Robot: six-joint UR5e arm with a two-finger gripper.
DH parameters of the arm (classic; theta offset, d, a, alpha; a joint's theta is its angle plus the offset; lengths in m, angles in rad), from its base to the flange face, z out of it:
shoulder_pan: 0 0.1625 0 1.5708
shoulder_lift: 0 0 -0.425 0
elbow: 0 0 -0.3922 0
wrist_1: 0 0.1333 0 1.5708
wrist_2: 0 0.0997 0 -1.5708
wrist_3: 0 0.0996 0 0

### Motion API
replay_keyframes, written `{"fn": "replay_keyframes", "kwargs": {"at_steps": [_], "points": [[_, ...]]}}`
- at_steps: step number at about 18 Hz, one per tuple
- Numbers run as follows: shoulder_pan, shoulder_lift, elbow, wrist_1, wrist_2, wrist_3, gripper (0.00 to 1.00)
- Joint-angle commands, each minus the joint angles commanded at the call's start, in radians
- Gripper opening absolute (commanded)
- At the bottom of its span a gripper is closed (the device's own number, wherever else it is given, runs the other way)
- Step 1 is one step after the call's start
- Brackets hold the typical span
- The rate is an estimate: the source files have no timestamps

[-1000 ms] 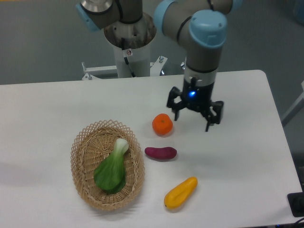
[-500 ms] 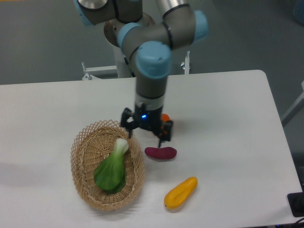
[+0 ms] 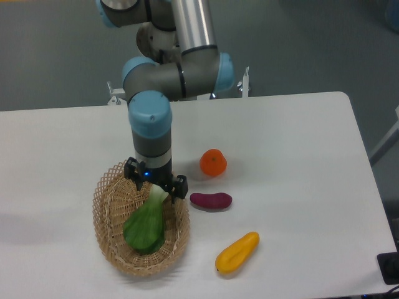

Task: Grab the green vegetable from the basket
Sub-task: 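Close the gripper on the bok choy's white stem end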

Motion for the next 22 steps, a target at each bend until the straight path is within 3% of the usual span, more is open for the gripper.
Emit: {"fn": "replay_keyframes", "kwargs": {"at_steps": [10,13,16,22], "points": [[-0.002,-0.046,0.003,0.018,0.0,0.002,0.99],[-0.002,-0.046,0.002,0.04,0.0,0.005,0.61],[-0.002,-0.043,0.006,0.04,0.0,0.011,0.45],[0.002,-0.026,0.017,0.041,-0.002,0.041,0.44]]}}
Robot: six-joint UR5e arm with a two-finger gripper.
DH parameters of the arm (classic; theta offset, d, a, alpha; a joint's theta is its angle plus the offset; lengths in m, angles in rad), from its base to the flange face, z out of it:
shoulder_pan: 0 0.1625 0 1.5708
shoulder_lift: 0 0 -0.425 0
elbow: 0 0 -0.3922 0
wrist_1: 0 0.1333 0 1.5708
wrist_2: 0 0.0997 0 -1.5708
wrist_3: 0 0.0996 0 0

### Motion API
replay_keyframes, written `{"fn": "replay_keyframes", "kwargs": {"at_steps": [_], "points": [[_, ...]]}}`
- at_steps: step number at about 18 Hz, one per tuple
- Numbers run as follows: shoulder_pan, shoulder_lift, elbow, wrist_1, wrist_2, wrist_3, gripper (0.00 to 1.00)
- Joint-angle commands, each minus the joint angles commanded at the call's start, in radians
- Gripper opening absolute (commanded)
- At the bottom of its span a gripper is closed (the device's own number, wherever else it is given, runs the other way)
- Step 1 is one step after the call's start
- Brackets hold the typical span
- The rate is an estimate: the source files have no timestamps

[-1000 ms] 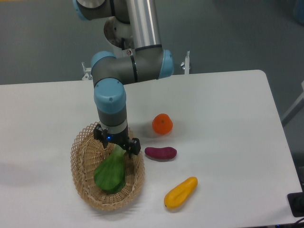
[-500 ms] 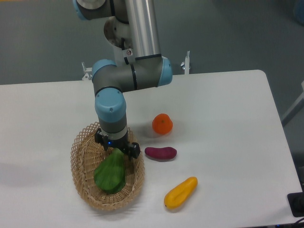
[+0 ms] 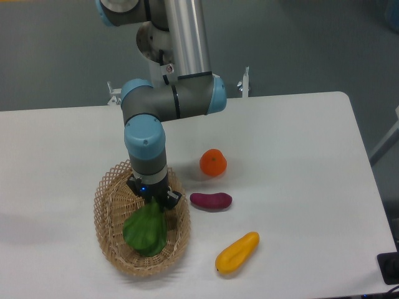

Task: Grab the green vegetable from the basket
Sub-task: 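Close the gripper on the bok choy's white stem end, then lift the bok choy out of the basket and carry it upward, away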

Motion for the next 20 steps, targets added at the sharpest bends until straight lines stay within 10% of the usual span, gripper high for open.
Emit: {"fn": "replay_keyframes", "kwargs": {"at_steps": [10,20], "points": [[0.07,0.139,0.043,-0.031,-0.024,0.113,0.44],[0.303,0.219,0.13,-0.21,-0.118,0.366,0.44]]}}
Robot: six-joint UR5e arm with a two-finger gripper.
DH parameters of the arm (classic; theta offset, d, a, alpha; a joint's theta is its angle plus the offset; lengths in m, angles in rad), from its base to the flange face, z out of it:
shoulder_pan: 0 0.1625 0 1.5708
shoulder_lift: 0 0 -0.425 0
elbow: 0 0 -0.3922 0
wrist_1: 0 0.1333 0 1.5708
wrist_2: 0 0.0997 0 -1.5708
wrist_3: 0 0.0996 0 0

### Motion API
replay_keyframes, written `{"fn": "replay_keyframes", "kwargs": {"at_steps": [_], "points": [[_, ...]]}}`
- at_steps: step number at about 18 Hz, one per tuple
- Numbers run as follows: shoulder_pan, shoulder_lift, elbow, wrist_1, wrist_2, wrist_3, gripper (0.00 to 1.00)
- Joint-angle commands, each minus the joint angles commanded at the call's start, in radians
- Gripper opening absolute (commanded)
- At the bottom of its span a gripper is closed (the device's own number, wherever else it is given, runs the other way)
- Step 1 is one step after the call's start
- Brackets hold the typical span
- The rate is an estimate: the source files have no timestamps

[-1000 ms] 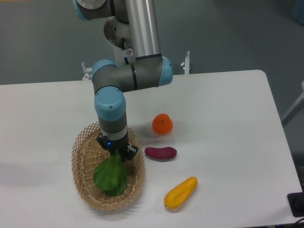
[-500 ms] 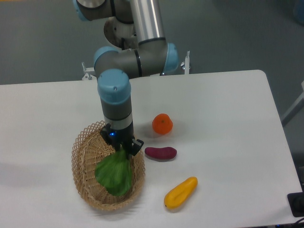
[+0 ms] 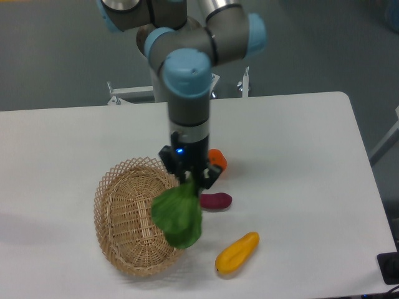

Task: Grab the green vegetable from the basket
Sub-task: 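Lift the bok choy out of the basket and carry it upward, away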

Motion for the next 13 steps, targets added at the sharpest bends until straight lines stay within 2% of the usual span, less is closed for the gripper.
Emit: {"fn": "replay_keyframes", "kwargs": {"at_steps": [5,8,13], "points": [[0.17,-0.002,0.057,-0.109,-0.011,0.236,0.44],[0.272,-0.003,0.068,-0.115,-0.011,0.376,0.44],[0.381,-0.015,0.083,-0.13,-0.011,0.548,0.44]]}}
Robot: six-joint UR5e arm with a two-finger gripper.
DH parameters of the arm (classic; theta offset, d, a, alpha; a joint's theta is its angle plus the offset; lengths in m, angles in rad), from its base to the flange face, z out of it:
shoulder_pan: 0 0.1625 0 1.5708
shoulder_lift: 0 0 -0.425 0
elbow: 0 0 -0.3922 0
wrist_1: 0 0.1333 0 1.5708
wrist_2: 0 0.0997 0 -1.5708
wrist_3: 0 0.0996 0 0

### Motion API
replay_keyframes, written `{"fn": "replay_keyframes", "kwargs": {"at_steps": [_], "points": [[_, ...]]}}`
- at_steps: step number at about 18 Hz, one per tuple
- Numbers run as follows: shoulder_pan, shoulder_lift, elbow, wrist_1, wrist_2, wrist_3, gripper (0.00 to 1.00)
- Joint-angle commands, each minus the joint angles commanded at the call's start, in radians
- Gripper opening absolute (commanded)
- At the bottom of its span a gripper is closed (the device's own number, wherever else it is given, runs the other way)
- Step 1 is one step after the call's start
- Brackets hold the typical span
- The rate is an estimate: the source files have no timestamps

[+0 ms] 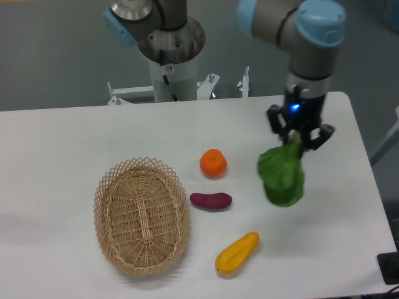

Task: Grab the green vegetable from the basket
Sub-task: 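Lift the bok choy out of the basket and carry it upward, away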

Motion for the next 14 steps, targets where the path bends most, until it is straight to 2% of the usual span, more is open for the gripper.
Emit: {"fn": "replay_keyframes", "kwargs": {"at_steps": [3,7,14], "points": [[0.034,0.0,-0.002,-0.02,0.0,0.055,0.44],[0.052,0.002,-0.012,-0.02,-0.02,0.06,0.44],[0.051,0.003,-0.017,-0.02,-0.02,0.062,0.44]]}}
